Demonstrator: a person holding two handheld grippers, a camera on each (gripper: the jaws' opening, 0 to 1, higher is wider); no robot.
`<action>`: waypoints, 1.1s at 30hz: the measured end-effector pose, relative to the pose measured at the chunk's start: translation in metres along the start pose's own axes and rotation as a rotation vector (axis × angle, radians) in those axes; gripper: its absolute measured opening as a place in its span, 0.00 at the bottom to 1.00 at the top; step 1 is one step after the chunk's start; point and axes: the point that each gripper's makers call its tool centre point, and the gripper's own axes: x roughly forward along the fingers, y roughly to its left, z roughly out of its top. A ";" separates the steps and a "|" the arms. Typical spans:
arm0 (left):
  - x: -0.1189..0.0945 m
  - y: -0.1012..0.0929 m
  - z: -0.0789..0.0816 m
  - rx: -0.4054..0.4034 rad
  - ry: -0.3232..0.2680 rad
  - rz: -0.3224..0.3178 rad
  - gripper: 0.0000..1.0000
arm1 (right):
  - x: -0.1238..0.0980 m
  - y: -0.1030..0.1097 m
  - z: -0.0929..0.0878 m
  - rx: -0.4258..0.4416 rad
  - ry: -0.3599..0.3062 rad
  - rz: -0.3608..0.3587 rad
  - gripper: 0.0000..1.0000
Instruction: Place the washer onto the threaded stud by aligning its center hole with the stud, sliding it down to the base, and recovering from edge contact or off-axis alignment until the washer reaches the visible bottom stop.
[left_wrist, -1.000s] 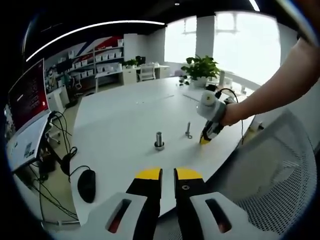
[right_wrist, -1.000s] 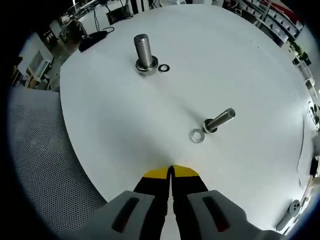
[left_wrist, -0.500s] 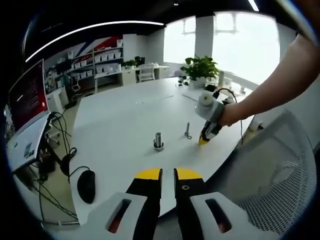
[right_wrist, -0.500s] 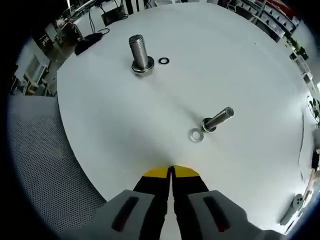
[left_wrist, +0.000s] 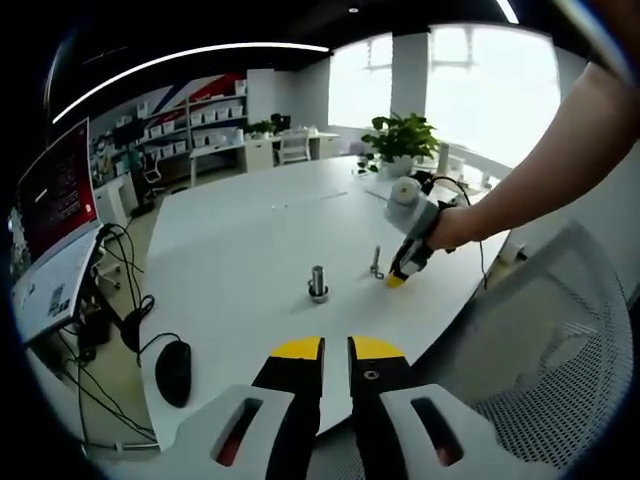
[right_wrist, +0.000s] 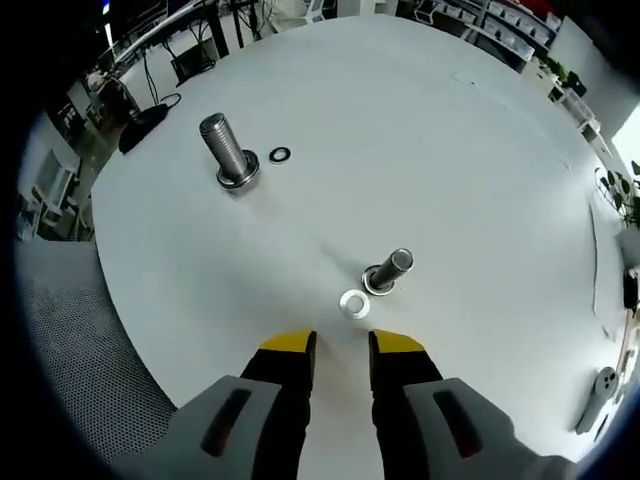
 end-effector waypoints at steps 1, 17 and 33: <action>0.000 -0.001 0.000 0.000 0.001 -0.002 0.07 | 0.000 -0.001 0.003 0.018 -0.006 -0.003 0.25; -0.001 -0.001 0.001 -0.005 -0.002 -0.006 0.07 | 0.007 -0.011 0.013 0.075 -0.039 -0.022 0.16; 0.000 -0.002 0.000 -0.004 -0.002 -0.006 0.07 | 0.010 -0.004 -0.011 -0.332 0.078 0.123 0.16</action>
